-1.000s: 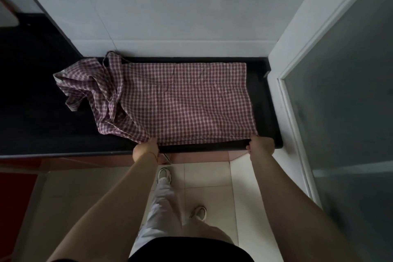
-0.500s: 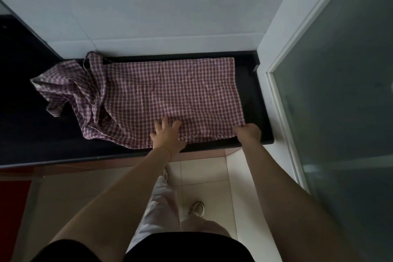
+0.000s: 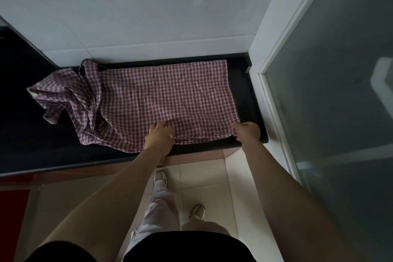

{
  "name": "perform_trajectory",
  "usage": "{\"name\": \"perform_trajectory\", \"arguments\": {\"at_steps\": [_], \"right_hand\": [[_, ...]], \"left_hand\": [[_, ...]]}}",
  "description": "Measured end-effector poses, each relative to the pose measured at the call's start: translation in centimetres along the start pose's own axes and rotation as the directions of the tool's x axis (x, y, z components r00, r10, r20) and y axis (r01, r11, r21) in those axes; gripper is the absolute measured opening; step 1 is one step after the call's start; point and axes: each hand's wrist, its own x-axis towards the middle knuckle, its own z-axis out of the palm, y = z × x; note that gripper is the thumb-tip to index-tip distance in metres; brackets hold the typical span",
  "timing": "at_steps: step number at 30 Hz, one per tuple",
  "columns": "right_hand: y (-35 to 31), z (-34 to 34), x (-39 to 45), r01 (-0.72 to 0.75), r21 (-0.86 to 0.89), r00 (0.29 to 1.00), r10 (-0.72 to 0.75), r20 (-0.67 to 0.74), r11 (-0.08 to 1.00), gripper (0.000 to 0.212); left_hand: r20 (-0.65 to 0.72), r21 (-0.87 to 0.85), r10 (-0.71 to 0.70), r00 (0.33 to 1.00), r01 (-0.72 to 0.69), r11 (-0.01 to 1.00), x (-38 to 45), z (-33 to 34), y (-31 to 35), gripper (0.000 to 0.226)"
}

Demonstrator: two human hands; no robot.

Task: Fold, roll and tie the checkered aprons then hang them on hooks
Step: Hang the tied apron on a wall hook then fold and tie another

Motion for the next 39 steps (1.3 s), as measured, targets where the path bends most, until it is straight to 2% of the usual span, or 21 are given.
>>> {"name": "perform_trajectory", "arguments": {"at_steps": [3,6,8,11,14,16,19,23,27,29,30,32,33,35,37,39], "right_hand": [[0.3,-0.2,0.4,-0.014,0.037,1.000,0.015,-0.025,0.999,0.016],[0.5,-0.1,0.5,-0.022,0.044,0.999,0.024,-0.026,0.999,0.016],[0.5,-0.2,0.4,-0.037,0.051,0.999,0.039,-0.025,0.998,0.012],[0.4,0.0,0.5,-0.062,0.050,0.998,0.063,-0.026,0.997,0.010],[0.2,0.4,0.4,-0.081,-0.002,0.996,0.081,-0.037,0.997,0.010],[0.1,0.5,0.4,-0.084,-0.054,0.995,0.081,-0.049,0.995,0.008],[0.1,0.3,0.3,-0.039,-0.123,0.997,0.032,-0.064,0.992,0.009],[0.4,-0.1,-0.5,0.086,-0.187,0.988,-0.108,-0.109,0.979,0.010],[0.5,0.0,-1.0,0.151,-0.261,0.973,-0.189,-0.129,0.953,0.015],[0.3,0.3,-1.6,0.161,-0.436,0.956,-0.250,-0.154,0.885,0.024],[0.3,0.6,-1.7,0.180,-0.559,0.927,-0.329,-0.178,0.810,0.030],[0.0,1.2,-1.7,0.297,-0.725,0.823,-0.551,-0.135,0.621,0.038],[-0.2,1.7,-1.7,0.397,-0.747,0.763,-0.645,-0.054,0.533,0.039],[-0.4,3.2,-1.3,0.571,-0.721,0.694,-0.699,0.169,0.392,0.045],[-0.3,4.6,-1.1,0.627,-0.712,0.714,-0.600,0.361,0.318,0.056],[-0.3,5.5,-0.7,0.598,-0.752,0.759,-0.497,0.420,0.277,0.058]], "left_hand": [[-0.003,0.022,0.007,1.000,-0.007,1.000,0.1,-0.4,-0.5,0.020],[-0.030,-0.008,0.023,0.999,-0.023,1.000,-0.2,-0.3,-0.7,0.012],[-0.100,-0.010,0.055,0.993,-0.056,0.998,-0.7,-0.3,-0.8,0.007],[-0.194,0.091,0.167,0.967,-0.152,0.984,-1.3,-0.1,-1.0,0.008],[-0.076,0.222,0.200,0.977,-0.179,0.958,-1.6,0.4,-0.9,0.010],[-0.009,0.223,0.163,0.987,-0.157,0.962,-1.6,1.0,-0.9,0.013],[-0.013,0.197,0.145,0.989,-0.139,0.970,-1.7,1.3,-0.7,0.012],[-0.009,0.168,0.099,0.995,-0.096,0.981,-1.4,1.2,-0.7,0.023],[0.012,0.091,0.050,0.999,-0.051,0.995,-0.1,1.3,-1.3,0.021],[-0.076,0.050,0.025,0.997,-0.021,0.999,0.1,1.0,-1.2,0.032],[-0.157,0.046,0.015,0.987,-0.008,0.999,0.3,0.8,-1.2,0.040],[-0.268,0.093,0.036,0.963,-0.012,0.996,0.6,0.5,-1.2,0.054],[-0.254,0.102,0.034,0.967,-0.008,0.995,0.9,0.4,-1.3,0.063],[-0.118,0.113,0.013,0.993,0.001,0.994,1.8,0.2,-1.6,0.082],[0.029,0.189,-0.009,1.000,0.003,0.982,2.8,-0.2,-1.6,0.096],[0.101,0.286,-0.021,0.995,-0.009,0.958,4.0,-1.4,-1.4,0.101]]}}
